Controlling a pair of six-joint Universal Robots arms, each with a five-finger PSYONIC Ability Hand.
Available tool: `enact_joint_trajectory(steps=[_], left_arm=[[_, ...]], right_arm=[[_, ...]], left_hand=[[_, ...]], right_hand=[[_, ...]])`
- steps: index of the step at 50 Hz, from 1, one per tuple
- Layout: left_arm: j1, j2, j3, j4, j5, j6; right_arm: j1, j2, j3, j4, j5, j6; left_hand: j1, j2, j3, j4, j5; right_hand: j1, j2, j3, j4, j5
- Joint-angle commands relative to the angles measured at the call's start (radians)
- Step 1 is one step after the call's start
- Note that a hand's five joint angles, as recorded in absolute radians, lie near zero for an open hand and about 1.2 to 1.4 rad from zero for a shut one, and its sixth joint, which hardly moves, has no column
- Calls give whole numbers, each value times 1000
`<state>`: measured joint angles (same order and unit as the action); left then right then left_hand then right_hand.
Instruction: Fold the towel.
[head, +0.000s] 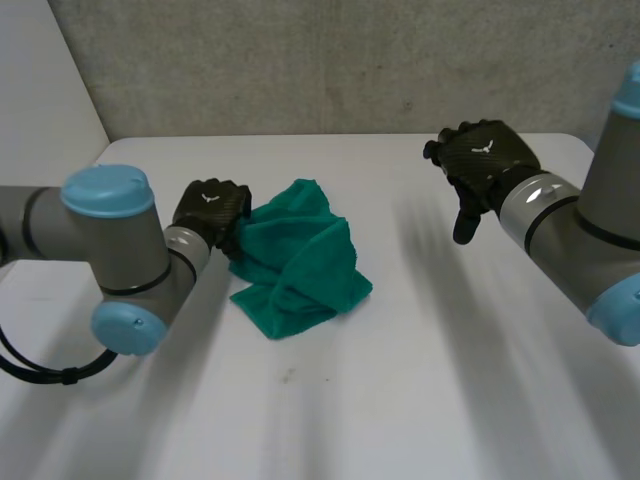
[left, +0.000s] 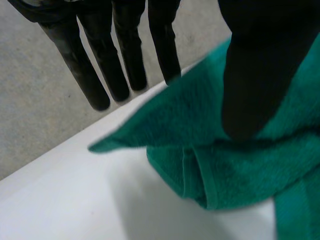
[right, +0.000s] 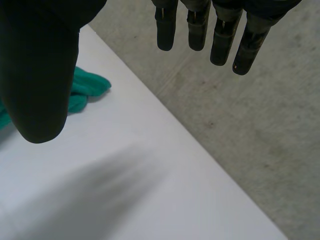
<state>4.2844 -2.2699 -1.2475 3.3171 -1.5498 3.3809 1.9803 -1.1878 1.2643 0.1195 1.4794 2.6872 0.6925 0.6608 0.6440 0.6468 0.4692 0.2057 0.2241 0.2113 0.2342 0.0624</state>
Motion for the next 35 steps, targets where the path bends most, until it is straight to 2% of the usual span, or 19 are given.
enact_joint_trajectory(steps=[1, 4, 5, 7, 10, 12, 13, 15, 16, 19, 21, 26, 29, 34, 35], left_arm=[[2, -20, 30, 13, 2, 12], [3, 74, 11, 41, 1, 9], [2, 98, 7, 47, -1, 8], [3, 118, -1, 51, -3, 8], [2, 230, -41, 64, 0, 8], [2, 288, -59, 67, 1, 6], [2, 305, -67, 65, 1, 8], [2, 332, -76, 65, 1, 8], [3, 355, -85, 65, -1, 6], [2, 398, -102, 64, -3, 6], [0, 432, -118, 61, -3, 5], [-14, 481, -145, 62, -1, 5], [-31, 513, -155, 62, -3, 3], [-34, 538, -161, 64, -3, 5], [-34, 538, -161, 64, -3, 5]], right_arm=[[9, 60, -16, 2, 10, 107], [8, 66, -19, 3, 13, 161], [5, 79, -17, 17, 16, 303], [5, 83, -16, 23, 16, 347], [-1, 112, 0, 69, 6, 544], [-1, 117, 3, 78, 2, 586], [6, 132, 18, 92, -5, 680], [9, 140, 24, 94, -8, 709], [15, 161, 39, 92, -33, 773], [28, 174, 44, 92, -60, 806], [60, 206, 32, 89, -120, 851], [127, 301, -41, 77, -143, 904], [218, 420, -172, 69, -114, 933], [259, 499, -279, 69, -45, 935], [271, 526, -317, 66, -3, 928]], left_hand=[[704, 735, 752, 749, 753], [704, 735, 752, 749, 753], [704, 735, 752, 749, 753], [704, 735, 752, 749, 753], [704, 735, 752, 749, 753], [704, 735, 752, 749, 753], [704, 735, 752, 749, 753], [704, 735, 752, 749, 753], [704, 735, 752, 749, 753], [704, 735, 752, 749, 753], [704, 735, 752, 749, 753], [704, 735, 752, 749, 753], [704, 735, 752, 749, 753], [704, 735, 752, 749, 753], [704, 735, 752, 749, 753]], right_hand=[[-31, -50, -37, -60, -62], [-31, -50, -37, -60, -62], [-31, -50, -37, -60, -62], [-31, -50, -37, -60, -62], [-31, -50, -37, -60, -62], [-31, -50, -37, -60, -62], [-31, -50, -37, -60, -62], [-31, -50, -37, -60, -62], [-31, -50, -37, -60, -62], [-31, -50, -37, -60, -62], [-31, -50, -37, -60, -62], [-31, -50, -37, -60, -62], [-31, -50, -37, -60, -62], [-21, -39, -27, -49, -52], [232, 214, 226, 203, 201]])
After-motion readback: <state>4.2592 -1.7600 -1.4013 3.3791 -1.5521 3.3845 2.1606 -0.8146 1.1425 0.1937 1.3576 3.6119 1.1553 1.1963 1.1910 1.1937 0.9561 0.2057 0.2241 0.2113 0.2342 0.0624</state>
